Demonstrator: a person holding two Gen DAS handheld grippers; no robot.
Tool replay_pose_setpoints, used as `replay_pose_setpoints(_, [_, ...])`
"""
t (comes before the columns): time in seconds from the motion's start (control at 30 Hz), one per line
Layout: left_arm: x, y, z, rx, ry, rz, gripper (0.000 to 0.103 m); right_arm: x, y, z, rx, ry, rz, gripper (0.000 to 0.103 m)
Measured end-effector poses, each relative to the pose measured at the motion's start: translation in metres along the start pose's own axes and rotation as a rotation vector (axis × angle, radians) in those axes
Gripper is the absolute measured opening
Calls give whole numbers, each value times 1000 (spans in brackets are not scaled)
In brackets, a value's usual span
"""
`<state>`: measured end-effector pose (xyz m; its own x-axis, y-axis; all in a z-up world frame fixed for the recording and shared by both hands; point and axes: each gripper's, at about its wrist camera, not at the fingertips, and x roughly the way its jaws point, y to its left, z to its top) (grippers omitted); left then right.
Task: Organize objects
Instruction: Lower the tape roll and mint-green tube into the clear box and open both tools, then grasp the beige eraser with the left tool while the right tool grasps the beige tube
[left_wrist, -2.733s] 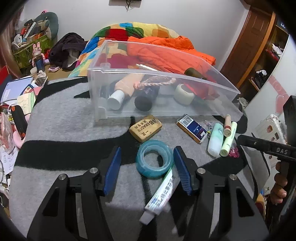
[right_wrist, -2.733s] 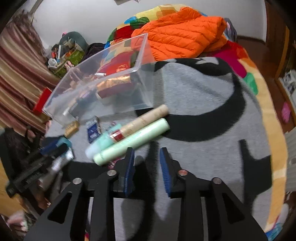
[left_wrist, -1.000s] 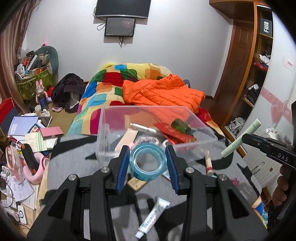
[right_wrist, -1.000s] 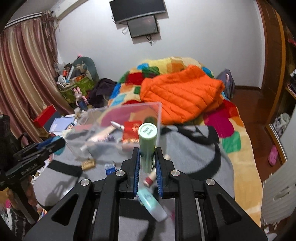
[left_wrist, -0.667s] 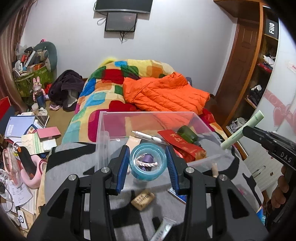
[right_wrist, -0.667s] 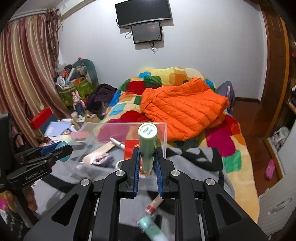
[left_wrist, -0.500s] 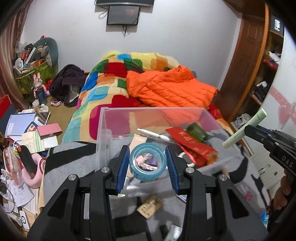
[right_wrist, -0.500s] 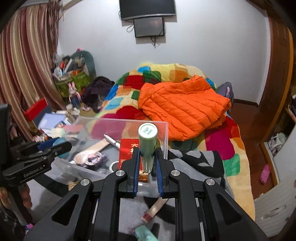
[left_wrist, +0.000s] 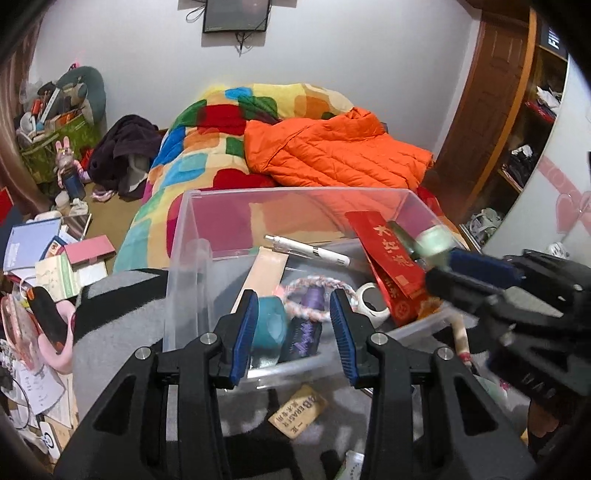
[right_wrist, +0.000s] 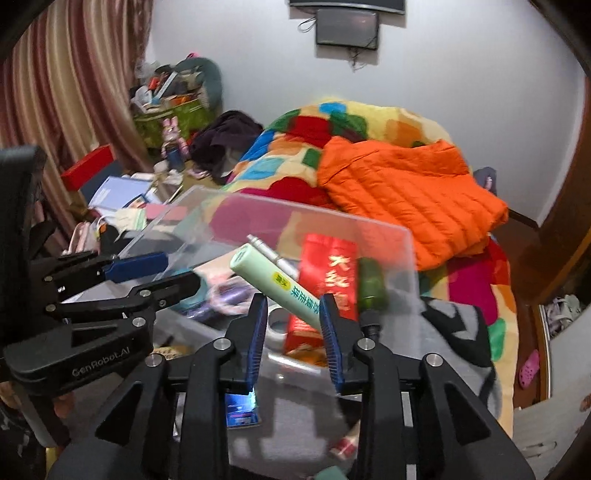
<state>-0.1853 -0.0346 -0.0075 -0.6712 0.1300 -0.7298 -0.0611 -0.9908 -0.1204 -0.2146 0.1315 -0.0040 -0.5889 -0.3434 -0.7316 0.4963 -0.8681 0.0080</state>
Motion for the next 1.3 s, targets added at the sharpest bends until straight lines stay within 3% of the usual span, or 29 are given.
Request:
replay_pose_setpoints(0.27, [-33,0,0,7,-55,-13,46,-14,-9,-3,32,3,46,28])
replay_pose_setpoints(0.33, [-41,0,-2,15,-72,1,54,-25,-17,-4,57,-13,52,33])
replay_pose_setpoints(0.4, [-48,-1,-5,25,-84,7,55,-36,-25,-4,84,-35,51,44])
replay_pose_setpoints(0.5, [-54,-2,-13,36,-82,12,55,-49,-38,-7,127,-63,43,50])
replay_pose_setpoints(0.8, [-35,4,-50,46,25,14,57,-51,-71,-36,222,-14,-2,54])
replay_pose_setpoints(1.1, [9,5,-70,55,206,-31,57,6,-80,-75,303,164,3,54])
replay_pose_setpoints(1.3, [19,-4,-64,90,202,-7,57,26,-78,-84,305,215,-19,54])
